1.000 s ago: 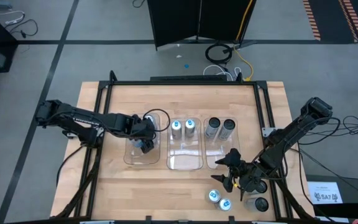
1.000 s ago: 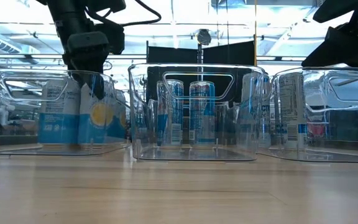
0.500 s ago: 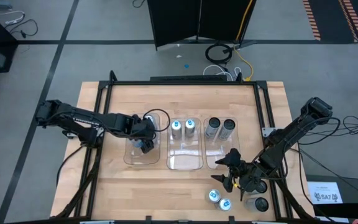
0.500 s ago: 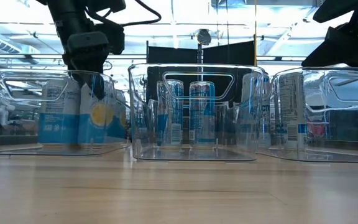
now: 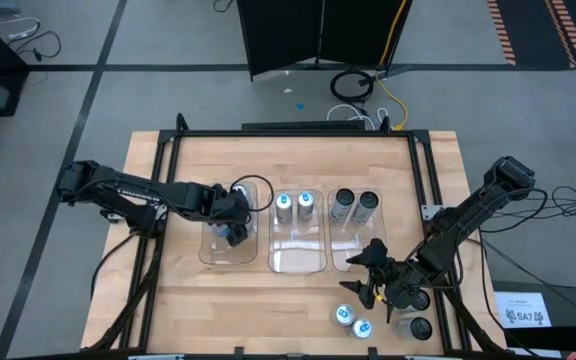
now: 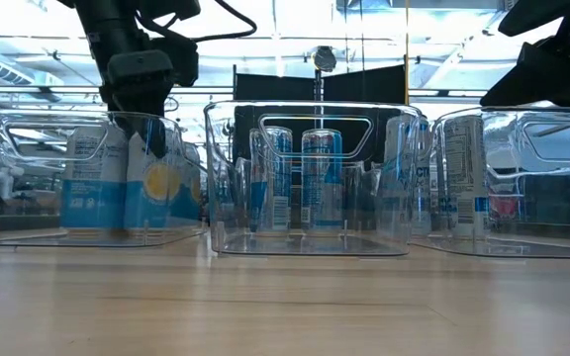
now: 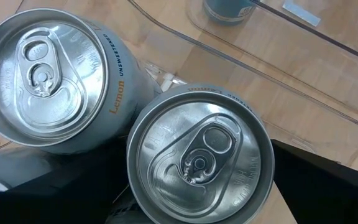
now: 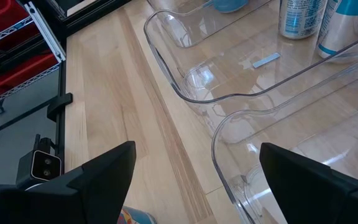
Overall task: Sort soda cans
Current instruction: Put the blue-white soda can into the left transparent bin
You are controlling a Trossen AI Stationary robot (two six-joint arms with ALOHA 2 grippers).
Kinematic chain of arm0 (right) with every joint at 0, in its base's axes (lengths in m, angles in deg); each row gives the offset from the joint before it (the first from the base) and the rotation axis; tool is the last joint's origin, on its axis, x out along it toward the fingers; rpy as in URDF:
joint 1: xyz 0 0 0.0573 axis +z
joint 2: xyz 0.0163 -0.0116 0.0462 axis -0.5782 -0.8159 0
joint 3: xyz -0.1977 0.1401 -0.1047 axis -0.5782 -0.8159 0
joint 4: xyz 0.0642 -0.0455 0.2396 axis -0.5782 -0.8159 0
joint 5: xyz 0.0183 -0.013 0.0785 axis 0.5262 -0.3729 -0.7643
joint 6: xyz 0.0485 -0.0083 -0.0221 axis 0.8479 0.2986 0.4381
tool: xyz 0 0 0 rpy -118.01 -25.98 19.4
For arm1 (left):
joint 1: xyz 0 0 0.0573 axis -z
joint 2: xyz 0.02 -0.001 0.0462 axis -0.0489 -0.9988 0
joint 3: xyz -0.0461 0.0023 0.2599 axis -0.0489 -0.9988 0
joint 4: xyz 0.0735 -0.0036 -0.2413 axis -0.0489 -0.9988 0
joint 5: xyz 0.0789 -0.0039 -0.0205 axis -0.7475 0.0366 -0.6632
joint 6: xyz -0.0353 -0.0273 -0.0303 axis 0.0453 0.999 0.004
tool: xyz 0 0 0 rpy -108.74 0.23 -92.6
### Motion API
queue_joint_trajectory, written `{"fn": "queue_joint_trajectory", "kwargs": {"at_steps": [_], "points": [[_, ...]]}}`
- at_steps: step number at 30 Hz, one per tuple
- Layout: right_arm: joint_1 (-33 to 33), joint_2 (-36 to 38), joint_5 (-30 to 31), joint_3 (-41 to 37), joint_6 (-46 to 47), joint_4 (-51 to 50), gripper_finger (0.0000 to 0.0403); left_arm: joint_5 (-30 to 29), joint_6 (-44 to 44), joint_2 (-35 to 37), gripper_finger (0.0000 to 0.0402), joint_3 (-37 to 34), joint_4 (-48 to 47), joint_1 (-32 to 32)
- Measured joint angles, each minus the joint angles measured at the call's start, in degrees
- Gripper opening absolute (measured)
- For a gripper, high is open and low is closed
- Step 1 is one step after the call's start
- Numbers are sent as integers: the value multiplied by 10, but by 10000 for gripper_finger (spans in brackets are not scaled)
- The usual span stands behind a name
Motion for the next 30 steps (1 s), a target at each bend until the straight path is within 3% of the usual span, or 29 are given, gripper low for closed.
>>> {"fn": "queue_joint_trajectory", "kwargs": {"at_steps": [15,25,30], "points": [[0,0,0,0,-2,0,336,1,0,0,389,0,0,0],[0,0,0,0,-10,0,336,7,0,0,389,47,-13,0],[0,0,0,0,-11,0,336,33,1,1,389,76,-79,0]]}}
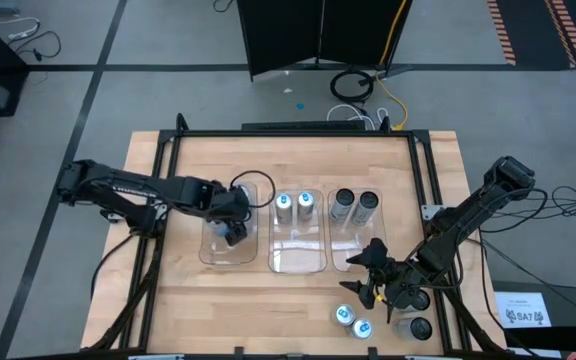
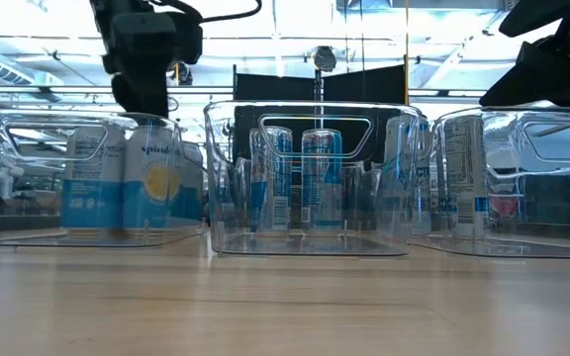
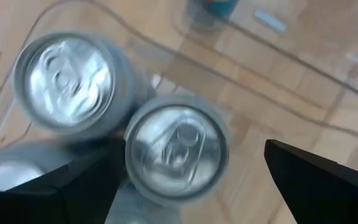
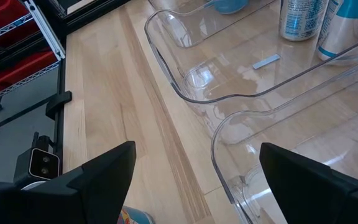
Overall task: Sort soda cans
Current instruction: Put the blue-white soda can into the left transparent bin, then put the top blue soda can into the middle transparent bin
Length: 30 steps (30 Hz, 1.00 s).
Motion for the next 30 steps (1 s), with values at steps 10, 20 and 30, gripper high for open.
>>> {"fn": "queue_joint_trajectory", "kwargs": {"at_steps": [10,20,30], "points": [[0,0,0,0,0,0,336,-38,59,57,389,40,-38,39],[0,0,0,0,6,0,336,-73,125,89,389,41,94,208],[-11,0,2,0,11,0,336,-124,134,-7,389,41,123,304]]}}
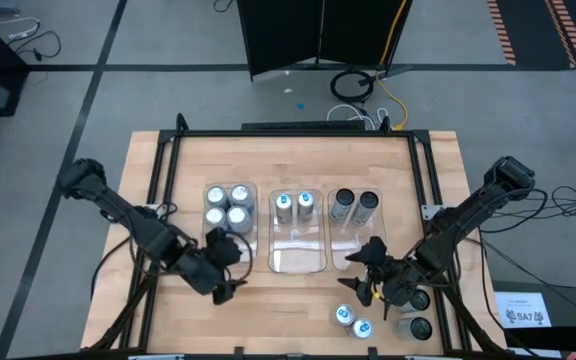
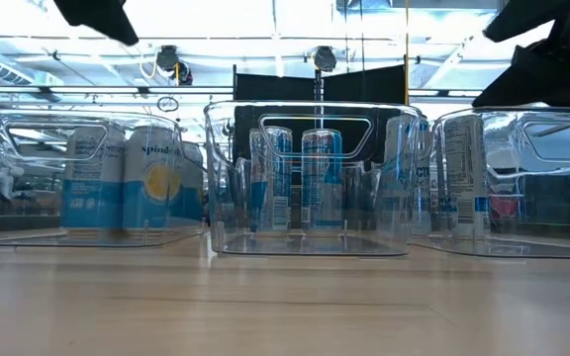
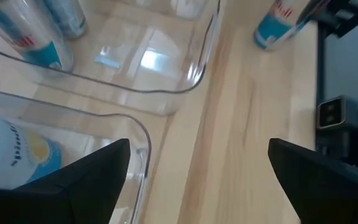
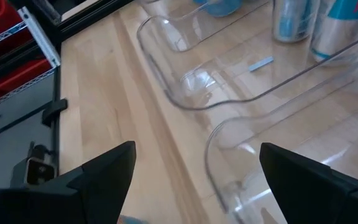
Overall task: Sort soda cans
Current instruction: Put the top blue soda can into the middle transparent bin
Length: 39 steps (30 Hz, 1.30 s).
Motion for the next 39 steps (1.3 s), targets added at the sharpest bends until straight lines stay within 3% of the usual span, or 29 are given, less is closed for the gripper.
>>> {"fn": "queue_joint_trajectory", "kwargs": {"at_steps": [5,7,12,15,20,27,32,39], "points": [[-21,0,11,0,-12,6,336,0,-8,-27,389,0,4,-5],[-27,1,20,5,-35,16,336,-31,-25,-37,389,0,15,-6],[-35,1,12,88,-133,-4,336,-69,-66,-69,389,0,17,11],[-36,-6,1,188,-152,-110,336,-81,-75,-97,389,0,17,26],[-37,-83,-15,393,-95,-374,336,-83,-80,-140,389,0,18,44],[-55,-253,-147,624,18,-654,336,-74,-131,-149,389,0,9,44],[-58,-305,-166,655,65,-723,336,-22,-181,-143,389,0,11,43],[-55,-314,-228,605,80,-698,336,14,-180,-142,389,28,12,44]]}}
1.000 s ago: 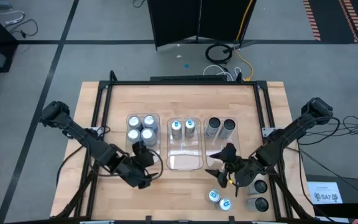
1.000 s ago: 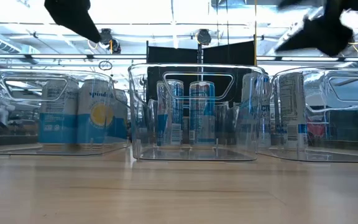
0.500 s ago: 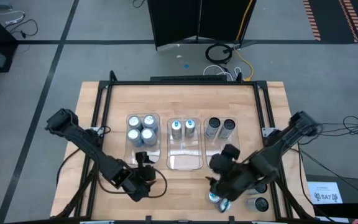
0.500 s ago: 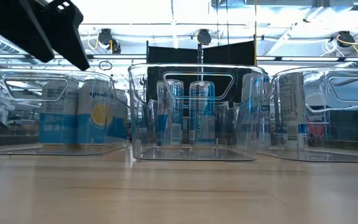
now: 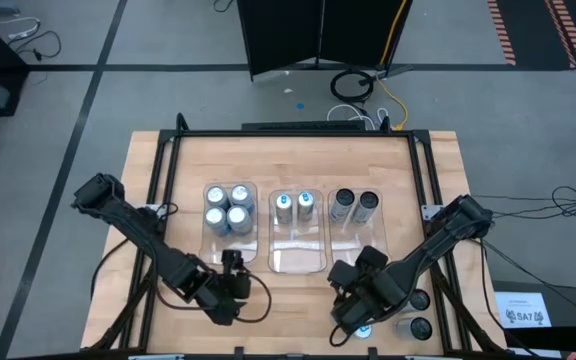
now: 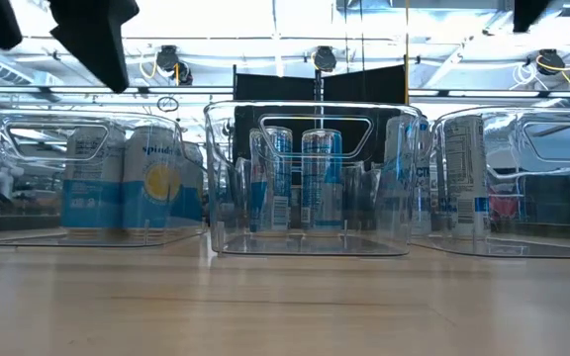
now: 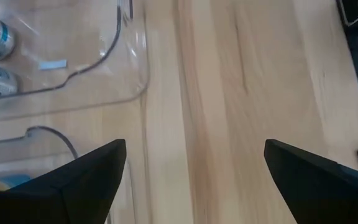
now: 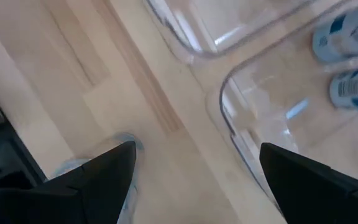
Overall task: Sort soda cans
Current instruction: Put the top blue soda can into the middle transparent bin
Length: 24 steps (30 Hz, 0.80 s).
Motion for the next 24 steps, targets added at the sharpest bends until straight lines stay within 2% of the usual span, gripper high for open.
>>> {"fn": "queue_joint_trajectory", "kwargs": {"at_steps": [6,14,24], "points": [[2,31,-10,-54,-4,24,336,0,1,0,389,6,0,0],[2,109,-10,-130,25,142,336,0,1,0,389,6,14,-2],[23,116,-13,-139,78,177,336,0,0,0,389,6,14,-2]]}}
